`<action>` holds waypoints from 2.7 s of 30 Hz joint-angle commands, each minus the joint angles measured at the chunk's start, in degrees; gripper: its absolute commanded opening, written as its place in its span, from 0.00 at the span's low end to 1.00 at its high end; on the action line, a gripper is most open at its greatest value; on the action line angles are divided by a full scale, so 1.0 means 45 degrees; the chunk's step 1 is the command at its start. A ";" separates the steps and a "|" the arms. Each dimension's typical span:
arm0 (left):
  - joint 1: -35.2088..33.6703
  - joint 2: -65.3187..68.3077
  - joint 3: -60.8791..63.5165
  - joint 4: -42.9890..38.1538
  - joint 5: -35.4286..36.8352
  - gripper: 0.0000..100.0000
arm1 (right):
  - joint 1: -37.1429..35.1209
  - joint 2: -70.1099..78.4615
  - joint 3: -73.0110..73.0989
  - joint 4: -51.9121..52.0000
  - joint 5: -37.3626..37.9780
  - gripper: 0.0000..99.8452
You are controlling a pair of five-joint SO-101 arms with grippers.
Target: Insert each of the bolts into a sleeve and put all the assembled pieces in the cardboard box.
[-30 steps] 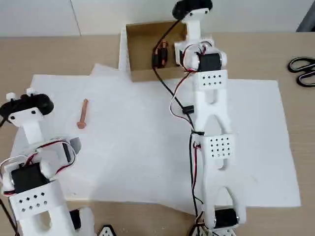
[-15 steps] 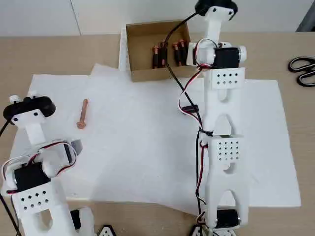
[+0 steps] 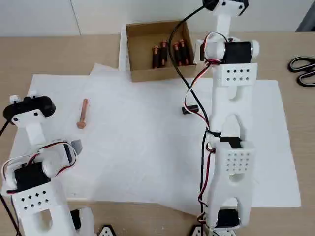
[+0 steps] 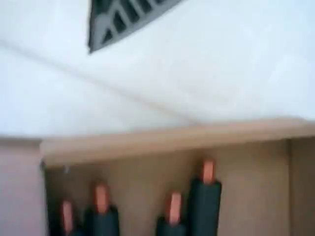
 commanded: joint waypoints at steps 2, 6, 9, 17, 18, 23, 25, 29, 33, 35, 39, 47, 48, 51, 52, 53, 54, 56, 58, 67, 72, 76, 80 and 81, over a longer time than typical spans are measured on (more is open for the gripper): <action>0.0000 -0.0098 -0.0068 -0.0274 -0.0117 0.25 | 0.0068 -0.1397 0.2344 -0.0049 -0.1328 0.25; 0.0000 -0.0078 -0.0049 -0.0293 -0.0117 0.25 | 0.0049 -0.1358 0.3067 -0.0049 -0.3419 0.25; 0.0000 -0.0078 -0.0029 -0.0332 -0.0098 0.25 | 0.0029 -0.1358 0.3907 -0.0088 -0.5548 0.25; 0.0020 -0.0078 -0.0029 -0.0332 -0.0098 0.25 | -0.0537 0.0225 0.4904 -0.0264 -0.6916 0.25; 0.0020 -0.0078 -0.0029 -0.0332 -0.0098 0.25 | -0.0694 0.0440 0.4884 -0.0264 -0.6916 0.25; 0.0020 -0.0078 -0.0029 -0.0332 -0.0098 0.25 | -0.1338 0.1260 0.4845 -0.0322 -0.8010 0.25; 0.0020 -0.0078 0.0029 -0.0352 -0.0098 0.25 | -0.1455 0.1534 0.4845 -0.0342 -0.8244 0.25; 0.0020 -0.0078 0.0107 -0.0469 -0.0098 0.25 | -0.1455 0.2159 0.4845 -0.0342 -0.8283 0.25; 0.0020 -0.0078 0.0107 -0.0469 -0.0098 0.25 | -0.1416 0.2803 0.4845 -0.0342 -0.8264 0.25; 0.0020 -0.0078 0.0107 -0.0469 -0.0098 0.25 | -0.1416 0.3038 0.4825 -0.0342 -0.8264 0.25; 0.0020 -0.0078 0.0107 -0.0469 -0.0098 0.25 | -0.1416 0.3214 0.4825 -0.0342 -0.8205 0.22; 0.0020 -0.0078 0.0107 -0.0469 -0.0098 0.25 | -0.1045 0.3136 0.4825 -0.0342 -0.7287 0.09; 0.0020 -0.0078 0.0107 -0.0469 -0.0098 0.25 | -0.1006 0.3155 0.4825 -0.0303 -0.7306 0.08; 0.0020 -0.0078 0.0107 -0.0469 -0.0098 0.25 | -0.0908 0.3136 0.4825 -0.0244 -0.7306 0.02; 0.0020 -0.0078 0.0107 -0.0469 -0.0098 0.25 | -0.0889 0.3136 0.4825 -0.0244 -0.7306 0.00; 0.0020 -0.0078 0.0107 -0.0469 -0.0098 0.25 | -0.0889 0.3136 0.4825 -0.0244 -0.7306 0.00; 0.0020 -0.0078 0.0107 -0.0469 -0.0098 0.25 | -0.0889 0.3136 0.4825 -0.0225 -0.7287 0.01; 0.0020 -0.0078 0.0107 -0.0469 -0.0098 0.25 | -0.0889 0.3116 0.4825 -0.0225 -0.7228 0.00; -0.0020 -0.0078 0.0107 -0.0469 -0.0098 0.25 | -0.0869 0.3116 0.4825 -0.0225 -0.6779 0.00; -0.0039 -0.0078 0.0107 -0.0469 -0.0098 0.25 | -0.0029 0.1651 0.4904 0.0049 -0.5411 0.00; 0.0000 -0.0078 0.0107 -0.0469 -0.0098 0.25 | 0.0147 0.0459 0.4923 0.0049 -0.4552 0.00; 0.0020 -0.0078 0.0107 -0.0469 -0.0098 0.25 | -0.0029 -0.0322 0.5626 0.0049 -0.4005 0.00; 0.0000 -0.0078 0.0107 -0.0469 -0.0098 0.25 | -0.0264 -0.1065 0.6838 0.0049 -0.2149 0.00; 0.0020 -0.0078 0.0107 -0.0469 -0.0098 0.25 | -0.0361 -0.1260 0.7150 0.0049 -0.1309 0.00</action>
